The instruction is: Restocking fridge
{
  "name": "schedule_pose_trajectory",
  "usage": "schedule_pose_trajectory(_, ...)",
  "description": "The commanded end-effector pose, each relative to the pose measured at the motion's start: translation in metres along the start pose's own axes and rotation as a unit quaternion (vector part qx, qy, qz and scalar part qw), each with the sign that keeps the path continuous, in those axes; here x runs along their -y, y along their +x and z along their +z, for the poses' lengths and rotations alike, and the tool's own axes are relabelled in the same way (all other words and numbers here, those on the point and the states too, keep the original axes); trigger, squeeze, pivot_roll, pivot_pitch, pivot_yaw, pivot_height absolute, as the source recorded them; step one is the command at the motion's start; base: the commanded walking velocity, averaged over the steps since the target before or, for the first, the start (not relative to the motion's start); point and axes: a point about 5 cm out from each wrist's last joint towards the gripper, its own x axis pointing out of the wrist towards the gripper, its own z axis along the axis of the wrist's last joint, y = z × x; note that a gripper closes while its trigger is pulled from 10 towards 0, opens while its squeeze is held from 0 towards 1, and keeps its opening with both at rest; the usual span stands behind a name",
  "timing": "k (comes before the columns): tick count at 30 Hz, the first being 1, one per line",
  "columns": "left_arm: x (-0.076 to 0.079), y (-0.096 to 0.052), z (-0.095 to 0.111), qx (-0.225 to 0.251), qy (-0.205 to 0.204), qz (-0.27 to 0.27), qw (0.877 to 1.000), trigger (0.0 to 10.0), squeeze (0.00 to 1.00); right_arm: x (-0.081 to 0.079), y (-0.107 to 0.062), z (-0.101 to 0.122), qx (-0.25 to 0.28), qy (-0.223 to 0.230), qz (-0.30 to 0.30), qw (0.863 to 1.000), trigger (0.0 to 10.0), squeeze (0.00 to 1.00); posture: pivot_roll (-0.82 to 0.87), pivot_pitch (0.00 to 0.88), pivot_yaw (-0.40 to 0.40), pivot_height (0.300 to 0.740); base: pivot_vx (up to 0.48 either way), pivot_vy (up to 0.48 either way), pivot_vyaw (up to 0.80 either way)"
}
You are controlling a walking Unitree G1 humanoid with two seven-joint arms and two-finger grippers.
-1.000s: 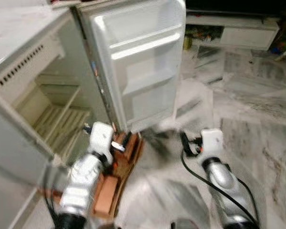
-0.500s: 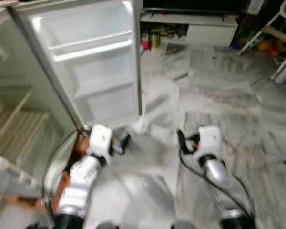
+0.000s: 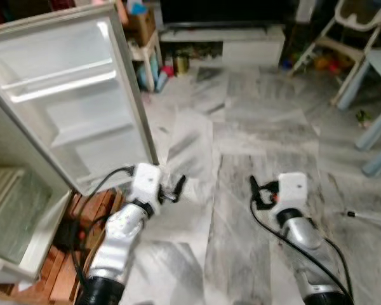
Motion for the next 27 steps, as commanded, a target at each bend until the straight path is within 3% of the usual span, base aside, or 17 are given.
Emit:
schedule_pose_trajectory(1,-0.0122,-0.0038,-0.0029,-0.007,0.005,0.019,1.0,10.0,0.0,-0.0106,0.004,0.0063,0.012,0.006,0.011,1.0,10.0,0.0,-0.09,0.0,0.065,0.74,0.48,0.0,-0.8)
schedule_pose_trajectory(27,-0.0109,-0.0007,-0.0041,-0.001,-0.014,0.022,1.0,10.0,0.0,-0.0062,0.0039,0.0121,0.042,-0.004,-0.016,0.999,10.0,0.0,-0.1,0.0,0.067,0.74,0.45,0.0,-0.8)
